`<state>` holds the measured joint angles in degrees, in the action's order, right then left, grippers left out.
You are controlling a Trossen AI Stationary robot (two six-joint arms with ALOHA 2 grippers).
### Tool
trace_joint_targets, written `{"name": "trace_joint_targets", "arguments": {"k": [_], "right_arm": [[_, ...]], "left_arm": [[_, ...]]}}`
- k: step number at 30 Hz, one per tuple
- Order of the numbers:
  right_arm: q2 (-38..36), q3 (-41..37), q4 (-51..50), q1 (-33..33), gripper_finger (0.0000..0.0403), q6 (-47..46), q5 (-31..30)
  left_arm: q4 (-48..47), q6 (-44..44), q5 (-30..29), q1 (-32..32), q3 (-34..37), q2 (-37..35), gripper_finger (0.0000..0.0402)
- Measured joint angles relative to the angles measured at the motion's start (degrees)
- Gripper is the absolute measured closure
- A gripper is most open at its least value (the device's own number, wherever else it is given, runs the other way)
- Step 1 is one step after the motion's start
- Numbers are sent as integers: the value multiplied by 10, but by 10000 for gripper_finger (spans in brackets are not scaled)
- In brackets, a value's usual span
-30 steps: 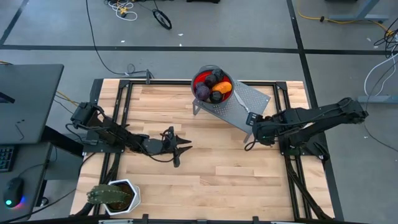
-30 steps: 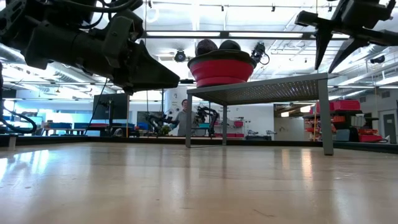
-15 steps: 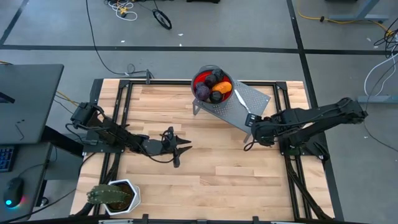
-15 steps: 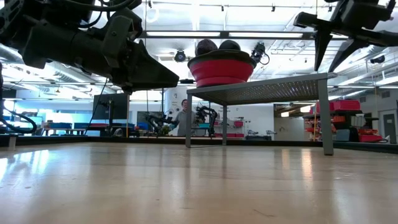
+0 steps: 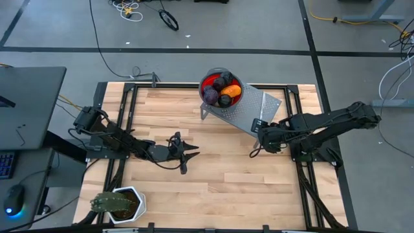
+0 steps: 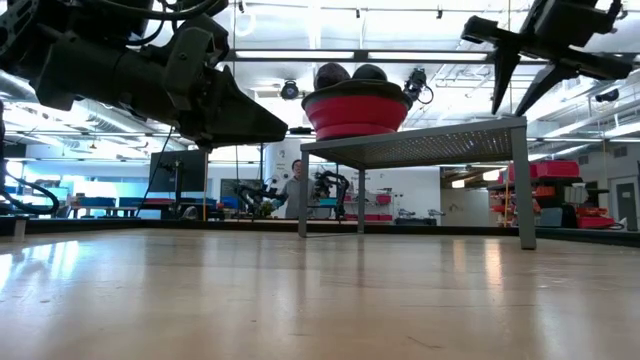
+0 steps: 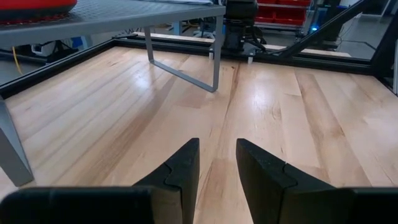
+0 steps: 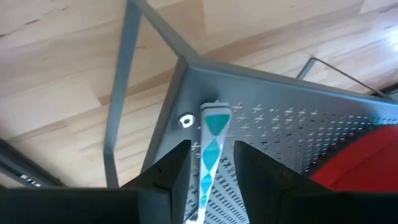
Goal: Pick & Place Fruit
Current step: Put the knife on the shelf
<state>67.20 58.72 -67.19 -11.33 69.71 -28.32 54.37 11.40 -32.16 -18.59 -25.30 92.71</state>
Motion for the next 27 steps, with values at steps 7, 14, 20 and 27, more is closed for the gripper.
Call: {"name": "trace_joint_targets", "arguments": {"k": [7, 14, 20, 27], "right_arm": [[0, 0, 51, 0, 271, -14, 0], [0, 0, 83, 10, 271, -15, 1], [0, 0, 136, 21, 271, -15, -18], [-27, 0, 136, 34, 271, -165, -79]], "left_arm": [[0, 0, 0, 0, 0, 0, 288], [0, 0, 0, 0, 0, 0, 288], [0, -1, 0, 0, 0, 0, 288], [-4, -2, 0, 0, 0, 0, 288]]}}
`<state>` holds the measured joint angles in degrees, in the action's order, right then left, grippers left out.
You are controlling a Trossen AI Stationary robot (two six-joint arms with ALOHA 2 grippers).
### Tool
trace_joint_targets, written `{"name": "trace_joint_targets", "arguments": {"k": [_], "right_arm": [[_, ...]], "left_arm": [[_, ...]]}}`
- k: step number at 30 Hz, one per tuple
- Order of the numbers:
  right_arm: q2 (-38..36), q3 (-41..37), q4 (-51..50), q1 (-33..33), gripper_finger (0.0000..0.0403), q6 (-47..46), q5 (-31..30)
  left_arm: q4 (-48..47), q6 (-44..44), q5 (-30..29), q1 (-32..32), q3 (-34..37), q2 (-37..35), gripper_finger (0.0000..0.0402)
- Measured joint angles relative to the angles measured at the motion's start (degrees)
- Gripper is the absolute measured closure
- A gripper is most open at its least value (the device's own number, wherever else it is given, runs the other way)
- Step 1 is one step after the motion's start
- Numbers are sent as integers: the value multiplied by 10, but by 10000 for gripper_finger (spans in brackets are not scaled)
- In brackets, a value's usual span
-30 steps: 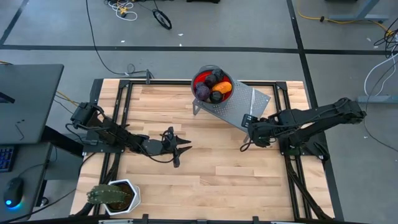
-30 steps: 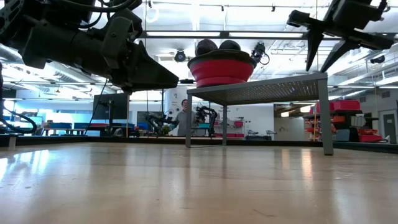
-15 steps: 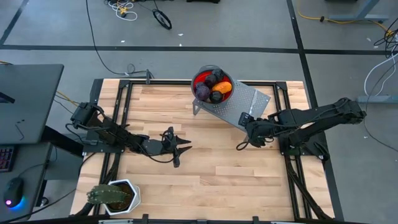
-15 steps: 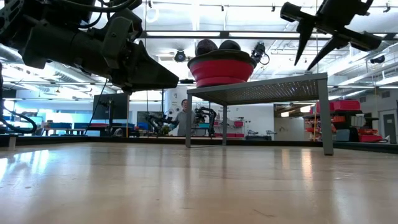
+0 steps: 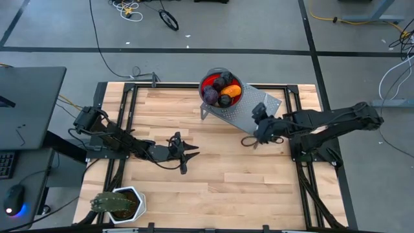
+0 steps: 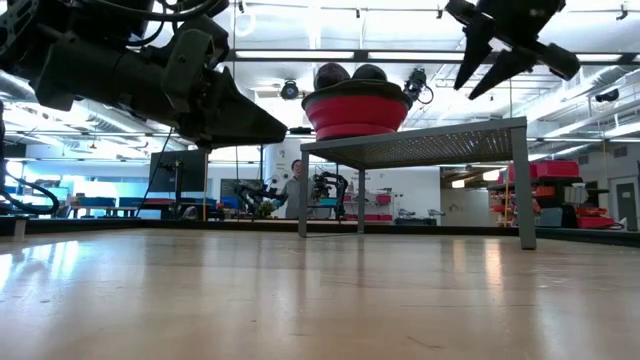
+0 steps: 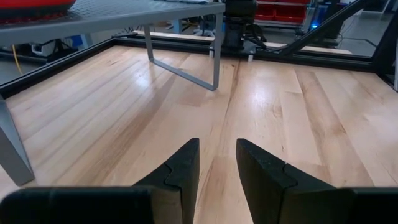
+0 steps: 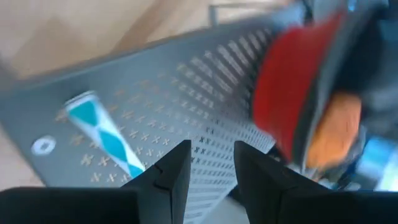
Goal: Pick & Place Fruit
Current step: Put the knife on the shelf
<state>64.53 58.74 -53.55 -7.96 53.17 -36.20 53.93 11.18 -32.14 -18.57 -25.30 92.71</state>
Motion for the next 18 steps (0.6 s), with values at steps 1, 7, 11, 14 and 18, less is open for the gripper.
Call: {"name": "trace_joint_targets", "arguments": {"k": [1, 7, 11, 14, 18], "right_arm": [[-5, 0, 2, 2, 271, -36, 0], [-45, 0, 28, 5, 271, -212, 2], [-73, 0, 12, 5, 271, -407, 20], [-90, 0, -15, 10, 271, -553, 44], [-99, 0, -53, 19, 279, -655, 84]], "left_arm": [[-2, 0, 0, 0, 0, 0, 288], [-5, 2, 0, -1, 0, 0, 288], [-5, 1, 0, -1, 0, 0, 288], [-5, 2, -1, -1, 0, 0, 288], [-4, 2, -1, -1, 0, 0, 288]]}}
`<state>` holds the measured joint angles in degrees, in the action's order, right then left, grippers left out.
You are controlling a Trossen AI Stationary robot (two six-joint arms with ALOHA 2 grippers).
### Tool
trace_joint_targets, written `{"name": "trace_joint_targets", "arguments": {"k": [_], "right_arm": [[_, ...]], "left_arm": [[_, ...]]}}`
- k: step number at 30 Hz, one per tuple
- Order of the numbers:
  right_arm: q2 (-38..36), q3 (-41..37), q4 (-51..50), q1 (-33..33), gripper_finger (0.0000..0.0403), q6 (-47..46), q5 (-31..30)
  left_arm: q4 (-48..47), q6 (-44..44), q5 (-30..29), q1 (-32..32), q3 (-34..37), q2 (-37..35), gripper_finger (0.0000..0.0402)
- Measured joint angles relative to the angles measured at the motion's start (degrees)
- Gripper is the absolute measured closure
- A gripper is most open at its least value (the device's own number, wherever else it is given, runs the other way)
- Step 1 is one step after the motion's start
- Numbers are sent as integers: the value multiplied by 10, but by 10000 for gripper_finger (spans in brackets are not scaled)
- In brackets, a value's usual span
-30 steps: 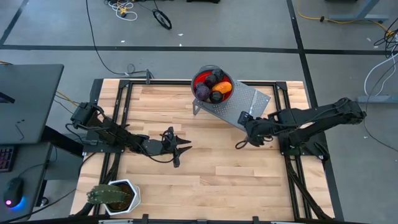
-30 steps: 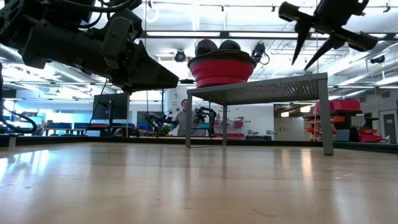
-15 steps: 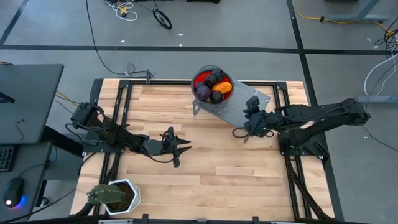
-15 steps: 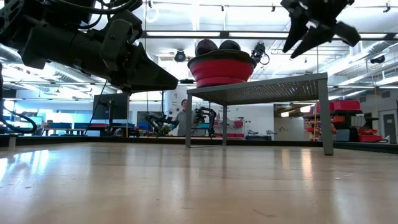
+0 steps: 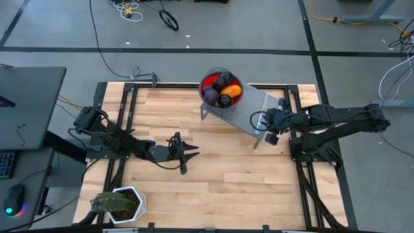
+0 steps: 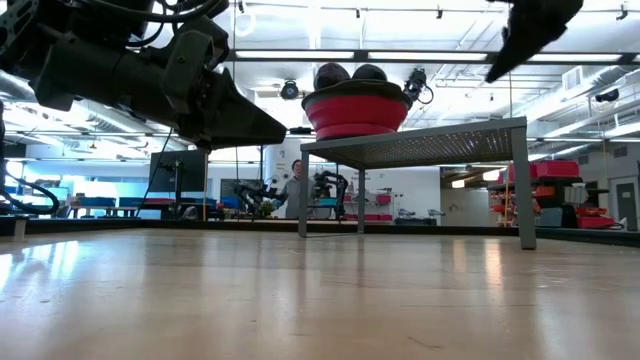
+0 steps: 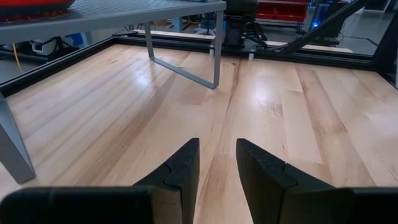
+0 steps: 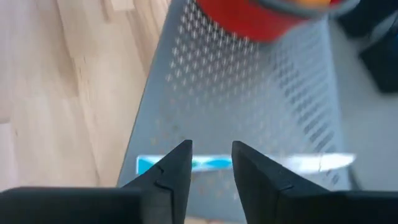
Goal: Pick & Place Fruit
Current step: Put the knife on the shelf
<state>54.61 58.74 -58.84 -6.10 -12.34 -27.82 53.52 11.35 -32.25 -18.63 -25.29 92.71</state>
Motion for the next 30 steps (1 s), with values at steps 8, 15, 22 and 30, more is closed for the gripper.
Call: {"name": "trace_joint_targets", "arguments": {"k": [8, 15, 22, 30], "right_arm": [[0, -35, -24, 26, 372, -52, 27], [-6, -35, 4, 89, 396, 6, 85], [-7, -41, 11, 146, 397, 51, 135], [-10, -104, 67, 181, 397, 80, 165]], "left_arm": [[4, 0, 1, 0, 0, 0, 288], [4, 0, 1, 0, 0, 0, 288], [4, -1, 1, 0, 0, 0, 288], [3, -2, 1, 0, -1, 0, 288]]}}
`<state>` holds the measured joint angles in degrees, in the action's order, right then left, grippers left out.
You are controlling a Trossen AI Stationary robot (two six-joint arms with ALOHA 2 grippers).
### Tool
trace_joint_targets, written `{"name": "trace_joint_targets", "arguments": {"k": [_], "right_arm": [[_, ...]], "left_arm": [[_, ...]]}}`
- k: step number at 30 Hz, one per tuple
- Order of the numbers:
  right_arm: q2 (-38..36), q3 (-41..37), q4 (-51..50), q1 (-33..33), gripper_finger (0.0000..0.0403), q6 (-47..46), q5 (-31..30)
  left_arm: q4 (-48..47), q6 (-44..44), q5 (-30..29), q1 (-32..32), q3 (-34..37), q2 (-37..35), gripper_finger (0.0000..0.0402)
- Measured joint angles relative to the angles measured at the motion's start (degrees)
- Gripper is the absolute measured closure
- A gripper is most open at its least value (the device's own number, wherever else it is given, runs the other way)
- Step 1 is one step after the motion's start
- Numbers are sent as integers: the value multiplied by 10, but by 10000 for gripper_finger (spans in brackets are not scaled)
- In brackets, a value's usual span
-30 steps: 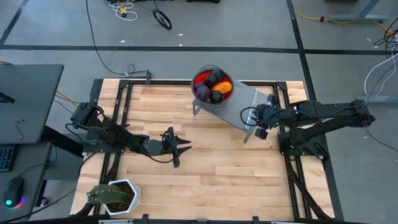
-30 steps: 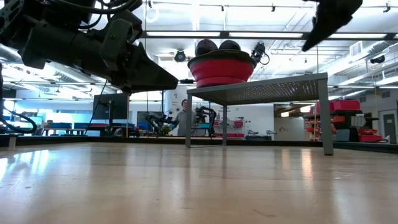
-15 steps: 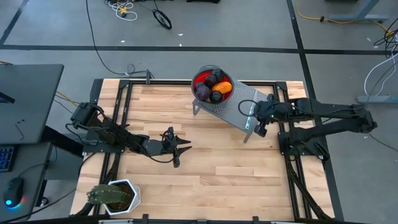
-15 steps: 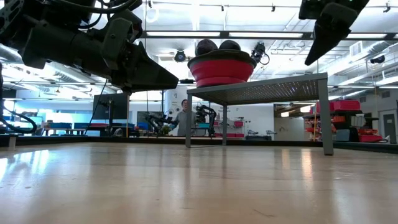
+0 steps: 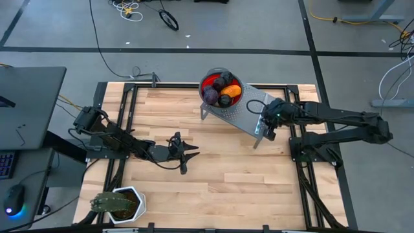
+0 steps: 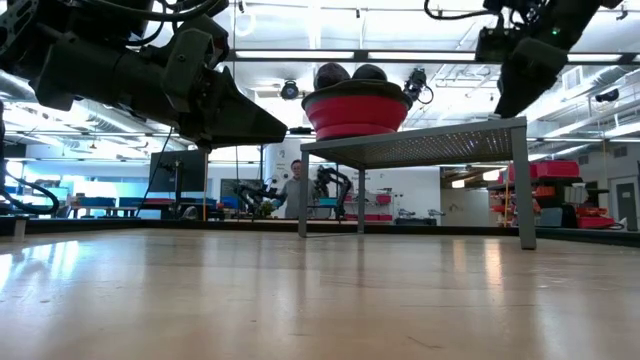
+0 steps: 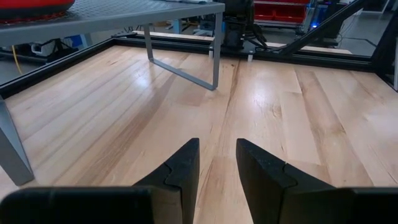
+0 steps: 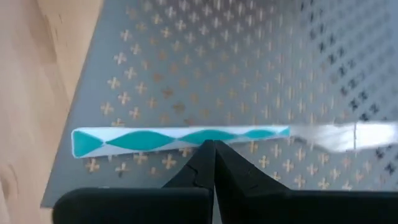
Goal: Pick & Place Fruit
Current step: Put the knife on the shelf
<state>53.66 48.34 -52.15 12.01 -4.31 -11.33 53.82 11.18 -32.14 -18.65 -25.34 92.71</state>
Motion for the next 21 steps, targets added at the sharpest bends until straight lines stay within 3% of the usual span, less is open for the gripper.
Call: {"name": "trace_joint_targets", "arguments": {"k": [11, 17, 21], "right_arm": [[0, 0, 24, 15, 397, 13, 25], [-1, 0, 22, 15, 398, 10, 1], [-1, 0, 3, 17, 398, 12, -48]], "left_arm": [[-3, 0, -1, 0, 0, 0, 288], [-4, 0, 0, 0, 0, 0, 288], [-4, 0, 0, 0, 0, 0, 288]]}}
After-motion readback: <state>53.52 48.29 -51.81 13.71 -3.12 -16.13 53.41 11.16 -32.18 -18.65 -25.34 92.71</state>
